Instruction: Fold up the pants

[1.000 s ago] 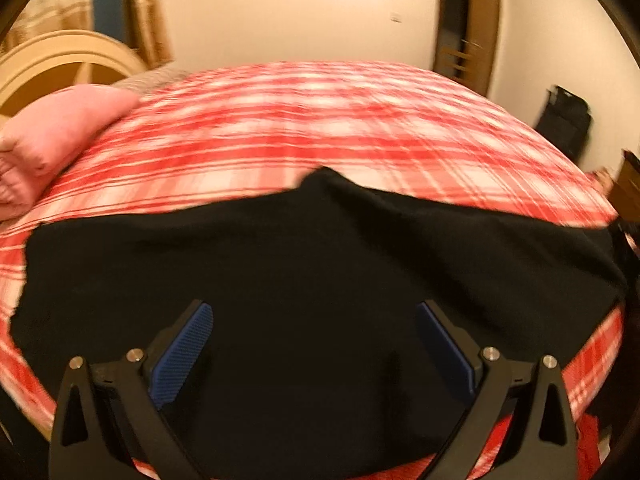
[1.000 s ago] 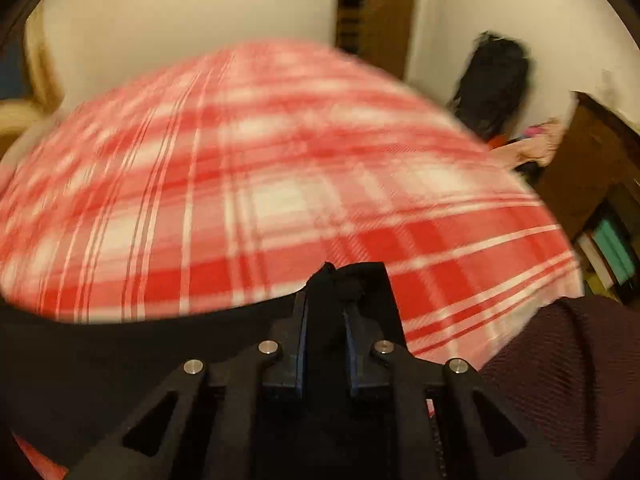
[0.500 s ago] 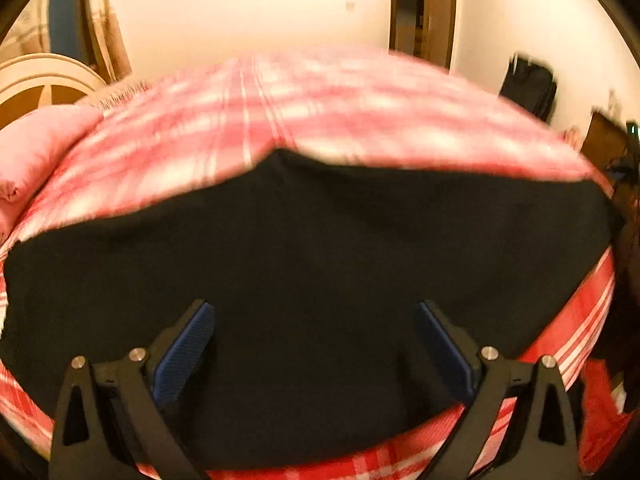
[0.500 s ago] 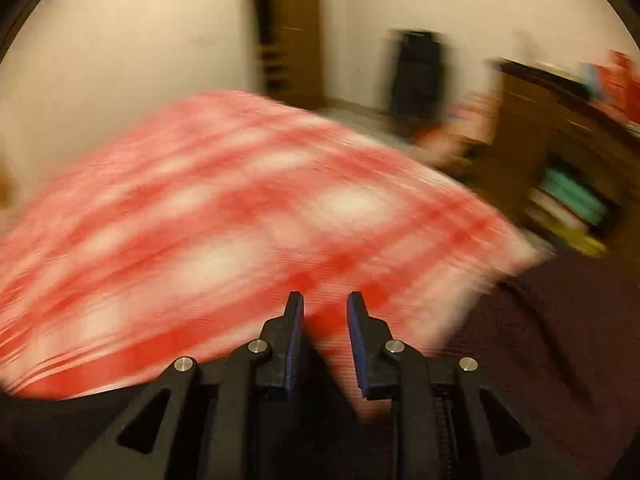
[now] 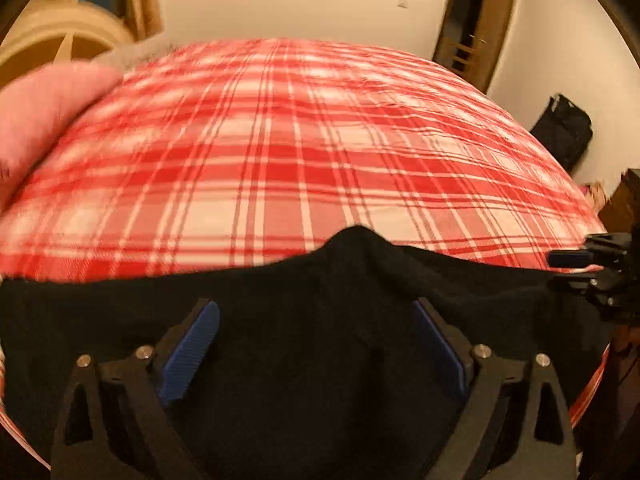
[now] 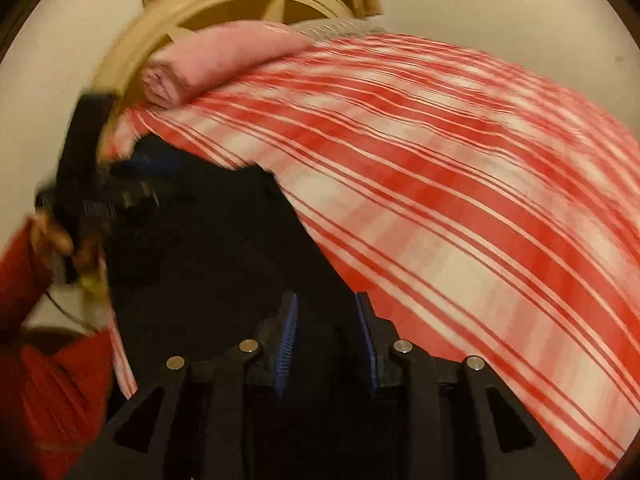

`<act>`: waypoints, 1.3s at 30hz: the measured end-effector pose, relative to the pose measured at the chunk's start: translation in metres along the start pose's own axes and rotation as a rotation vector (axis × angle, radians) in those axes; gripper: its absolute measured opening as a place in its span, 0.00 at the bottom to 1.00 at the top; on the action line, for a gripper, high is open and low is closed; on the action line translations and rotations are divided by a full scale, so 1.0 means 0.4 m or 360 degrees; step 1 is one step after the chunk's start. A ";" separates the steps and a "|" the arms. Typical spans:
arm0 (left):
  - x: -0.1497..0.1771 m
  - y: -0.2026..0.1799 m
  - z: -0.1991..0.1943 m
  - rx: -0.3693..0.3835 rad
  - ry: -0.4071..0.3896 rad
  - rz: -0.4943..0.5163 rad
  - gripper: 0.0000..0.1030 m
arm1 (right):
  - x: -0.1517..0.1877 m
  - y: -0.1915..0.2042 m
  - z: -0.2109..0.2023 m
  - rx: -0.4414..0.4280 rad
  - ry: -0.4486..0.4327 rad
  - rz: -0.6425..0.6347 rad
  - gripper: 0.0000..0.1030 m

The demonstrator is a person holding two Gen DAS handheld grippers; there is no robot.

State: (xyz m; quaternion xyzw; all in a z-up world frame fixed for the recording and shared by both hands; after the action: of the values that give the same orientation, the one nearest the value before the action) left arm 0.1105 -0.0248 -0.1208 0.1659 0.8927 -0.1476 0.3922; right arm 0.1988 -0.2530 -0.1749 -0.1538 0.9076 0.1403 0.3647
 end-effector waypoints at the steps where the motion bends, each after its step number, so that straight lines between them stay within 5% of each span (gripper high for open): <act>1: 0.011 -0.006 -0.003 0.0013 0.0016 -0.0022 0.90 | -0.009 0.008 0.028 -0.0027 0.0010 -0.0008 0.29; 7: 0.104 -0.060 -0.046 0.0147 0.0026 -0.0093 0.89 | 0.037 0.049 0.094 -0.0108 0.0135 -0.0110 0.29; 18: 0.138 -0.085 -0.031 -0.0009 -0.0020 0.0138 0.90 | 0.074 0.072 0.099 -0.0089 0.0148 -0.0154 0.29; 24: 0.139 -0.084 -0.027 -0.0022 -0.0019 0.0161 0.92 | 0.064 0.073 0.110 0.0100 0.0221 -0.0273 0.05; 27: 0.137 -0.083 -0.031 -0.0020 -0.0017 0.0138 0.92 | 0.020 0.031 0.077 0.0333 0.0065 -0.0293 0.05; 30: 0.122 -0.081 -0.029 0.0020 -0.0019 0.0068 0.92 | 0.000 0.010 0.086 0.0421 -0.0032 -0.0249 0.05; 35: 0.111 -0.079 -0.012 0.0005 0.0018 0.0033 0.92 | 0.021 0.005 0.128 0.0412 -0.0055 -0.0338 0.15; 39: 0.083 -0.077 -0.025 0.0051 0.0013 0.0035 0.92 | -0.028 -0.053 -0.010 0.0313 -0.0250 0.0039 0.20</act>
State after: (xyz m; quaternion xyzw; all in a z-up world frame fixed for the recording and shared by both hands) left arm 0.0700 -0.0428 -0.1351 0.1826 0.8900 -0.1567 0.3873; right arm 0.2121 -0.2719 -0.1674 -0.0946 0.8874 0.0668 0.4462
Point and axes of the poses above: each gripper's, at about its wrist camera, not at the fingertips, and z roughly the way its jaws point, y to its left, x to its underside, the point moved 9 cm from there along z, roughly the way its jaws point, and after that the axes turned 11 degrees about -y, right-handed, at the moved point
